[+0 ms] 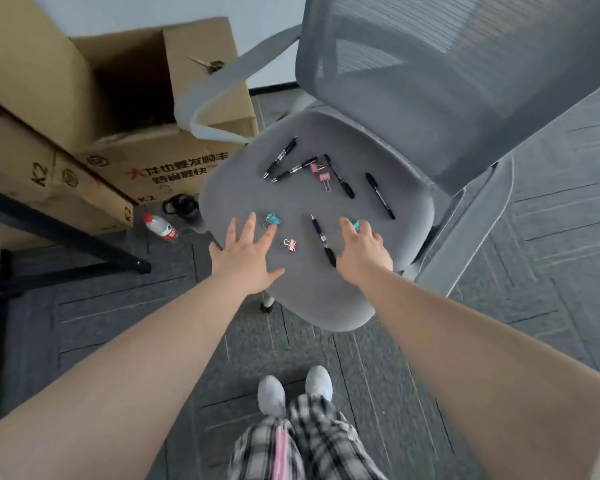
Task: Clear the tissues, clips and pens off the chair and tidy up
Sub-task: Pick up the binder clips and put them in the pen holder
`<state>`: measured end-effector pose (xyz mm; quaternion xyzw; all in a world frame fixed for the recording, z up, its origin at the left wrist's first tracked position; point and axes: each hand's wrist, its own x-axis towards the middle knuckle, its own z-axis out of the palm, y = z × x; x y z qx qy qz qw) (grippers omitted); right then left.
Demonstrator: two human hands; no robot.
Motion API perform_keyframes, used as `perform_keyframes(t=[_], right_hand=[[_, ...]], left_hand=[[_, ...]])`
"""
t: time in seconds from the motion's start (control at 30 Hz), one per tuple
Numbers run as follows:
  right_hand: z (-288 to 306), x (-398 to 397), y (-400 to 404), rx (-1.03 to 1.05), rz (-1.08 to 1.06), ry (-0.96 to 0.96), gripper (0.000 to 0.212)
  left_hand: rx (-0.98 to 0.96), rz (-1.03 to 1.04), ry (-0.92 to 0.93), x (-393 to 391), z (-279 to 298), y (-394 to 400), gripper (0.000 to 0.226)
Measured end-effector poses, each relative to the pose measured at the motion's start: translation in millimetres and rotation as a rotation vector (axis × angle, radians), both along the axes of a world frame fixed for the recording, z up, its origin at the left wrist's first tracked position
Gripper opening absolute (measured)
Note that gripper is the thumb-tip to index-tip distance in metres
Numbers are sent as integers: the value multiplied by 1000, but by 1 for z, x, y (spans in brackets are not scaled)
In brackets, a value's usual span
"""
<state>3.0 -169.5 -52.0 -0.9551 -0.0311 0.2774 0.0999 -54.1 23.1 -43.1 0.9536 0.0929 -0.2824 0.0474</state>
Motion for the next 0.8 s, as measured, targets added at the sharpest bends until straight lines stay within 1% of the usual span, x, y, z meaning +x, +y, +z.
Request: perform_keyframes(t=[0.1, 0.23, 0.37, 0.43, 0.53, 0.6, 0.67, 0.73, 0.8], right_hand=[[-19, 26, 3, -86, -47, 41, 71], [-45, 53, 9, -140, -159, 62, 65], [-70, 73, 12, -163, -216, 89, 62], [-83, 79, 13, -171, -232, 124, 65], [-100, 83, 10, -175, -233, 136, 63], [-108, 88, 8, -172, -206, 117, 58], [-112, 95, 4, -148, -187, 93, 46], [-116, 99, 4, -104, -166, 75, 35], [-118, 102, 7, -69, -128, 69, 30]], left_hand=[[-22, -14, 20, 27, -25, 5, 87], [-44, -39, 54, 61, -59, 10, 87], [-48, -75, 96, 80, -87, 8, 85], [-60, -66, 113, 86, -101, 8, 85], [-59, -50, 135, 94, -118, 6, 85], [-74, -14, 112, 96, -126, 5, 80], [-115, 15, 73, 98, -130, 1, 71], [-160, 29, 44, 100, -131, -4, 61], [-188, 19, 32, 101, -131, -11, 50]])
